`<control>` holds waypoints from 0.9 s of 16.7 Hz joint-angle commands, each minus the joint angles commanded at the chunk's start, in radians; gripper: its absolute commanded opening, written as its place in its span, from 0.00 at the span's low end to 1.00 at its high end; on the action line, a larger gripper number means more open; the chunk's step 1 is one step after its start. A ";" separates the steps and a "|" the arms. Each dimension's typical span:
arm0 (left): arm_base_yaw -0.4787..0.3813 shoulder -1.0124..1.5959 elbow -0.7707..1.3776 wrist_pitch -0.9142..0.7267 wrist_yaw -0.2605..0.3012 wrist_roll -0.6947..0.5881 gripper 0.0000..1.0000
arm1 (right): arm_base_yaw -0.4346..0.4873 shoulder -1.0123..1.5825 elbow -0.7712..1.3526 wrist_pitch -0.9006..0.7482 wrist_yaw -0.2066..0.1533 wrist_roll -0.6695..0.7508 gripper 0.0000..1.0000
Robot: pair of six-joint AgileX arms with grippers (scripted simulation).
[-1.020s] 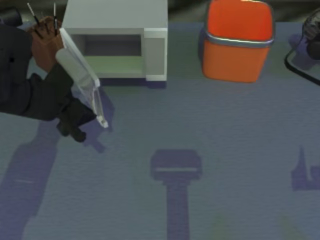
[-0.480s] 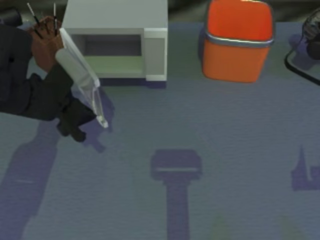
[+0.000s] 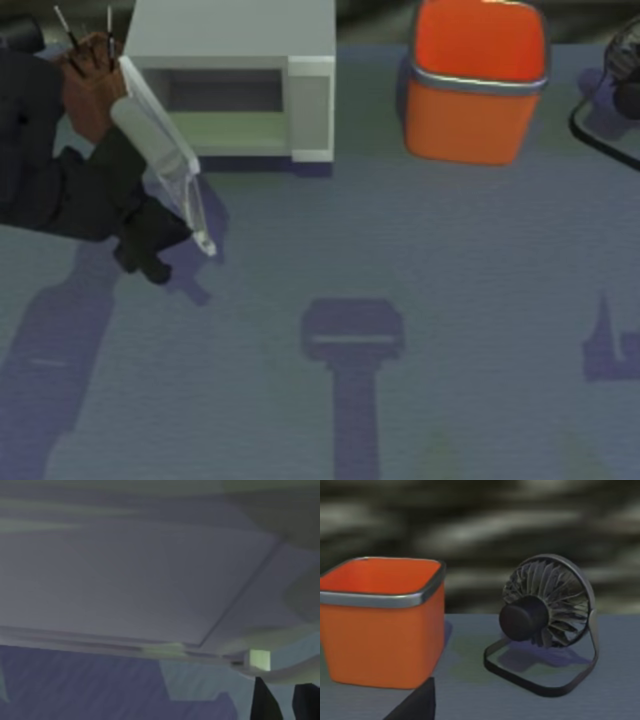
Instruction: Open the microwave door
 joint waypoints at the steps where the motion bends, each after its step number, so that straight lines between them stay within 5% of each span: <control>1: 0.006 0.004 0.002 -0.009 0.005 0.012 0.00 | 0.000 0.000 0.000 0.000 0.000 0.000 1.00; 15: 0.034 0.009 0.019 -0.041 0.032 0.077 0.00 | 0.000 0.000 0.000 0.000 0.000 0.000 1.00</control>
